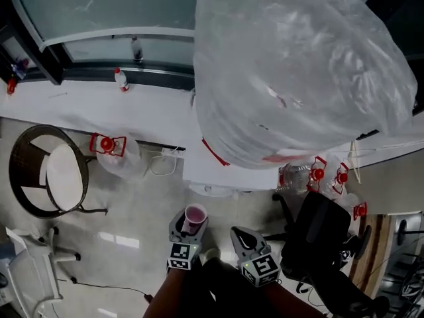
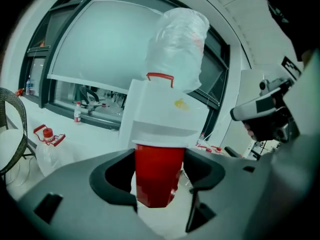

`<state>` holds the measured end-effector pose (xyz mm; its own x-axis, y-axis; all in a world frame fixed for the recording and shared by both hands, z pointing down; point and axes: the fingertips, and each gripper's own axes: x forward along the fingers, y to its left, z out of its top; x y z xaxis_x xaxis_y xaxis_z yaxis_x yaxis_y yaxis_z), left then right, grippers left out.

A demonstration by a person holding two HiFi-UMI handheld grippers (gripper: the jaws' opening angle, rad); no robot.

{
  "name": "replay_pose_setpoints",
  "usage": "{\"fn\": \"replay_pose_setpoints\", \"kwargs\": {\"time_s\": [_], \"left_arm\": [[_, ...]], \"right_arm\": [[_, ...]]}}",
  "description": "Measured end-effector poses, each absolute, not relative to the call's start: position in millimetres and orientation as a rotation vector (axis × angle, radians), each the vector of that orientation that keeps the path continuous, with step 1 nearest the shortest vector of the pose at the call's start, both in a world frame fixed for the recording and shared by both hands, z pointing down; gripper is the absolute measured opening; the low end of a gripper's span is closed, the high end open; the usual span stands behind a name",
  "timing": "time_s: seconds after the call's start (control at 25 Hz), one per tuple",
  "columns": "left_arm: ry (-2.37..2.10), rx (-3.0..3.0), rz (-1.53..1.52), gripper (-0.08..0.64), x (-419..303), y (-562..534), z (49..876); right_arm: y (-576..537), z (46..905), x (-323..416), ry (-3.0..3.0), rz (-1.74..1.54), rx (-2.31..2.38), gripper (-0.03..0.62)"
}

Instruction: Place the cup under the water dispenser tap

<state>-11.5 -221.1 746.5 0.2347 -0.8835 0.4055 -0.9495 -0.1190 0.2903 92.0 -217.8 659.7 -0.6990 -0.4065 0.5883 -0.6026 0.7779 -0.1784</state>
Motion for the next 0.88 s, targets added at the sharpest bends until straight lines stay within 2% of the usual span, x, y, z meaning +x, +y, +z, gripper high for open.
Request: {"fn": "replay_pose_setpoints", "kwargs": {"time_s": [0.44, 0.88], "left_arm": [[-1.681, 2.037, 0.264, 0.293, -18, -256, 857], [-1.715, 2.096, 0.232, 0.293, -8, -295, 911]], "right_arm": [[-207, 735, 90, -2.348, 0.512, 0.626, -0.002], [-190, 789, 99, -2.318, 0.522, 0.561, -0.002]]}}
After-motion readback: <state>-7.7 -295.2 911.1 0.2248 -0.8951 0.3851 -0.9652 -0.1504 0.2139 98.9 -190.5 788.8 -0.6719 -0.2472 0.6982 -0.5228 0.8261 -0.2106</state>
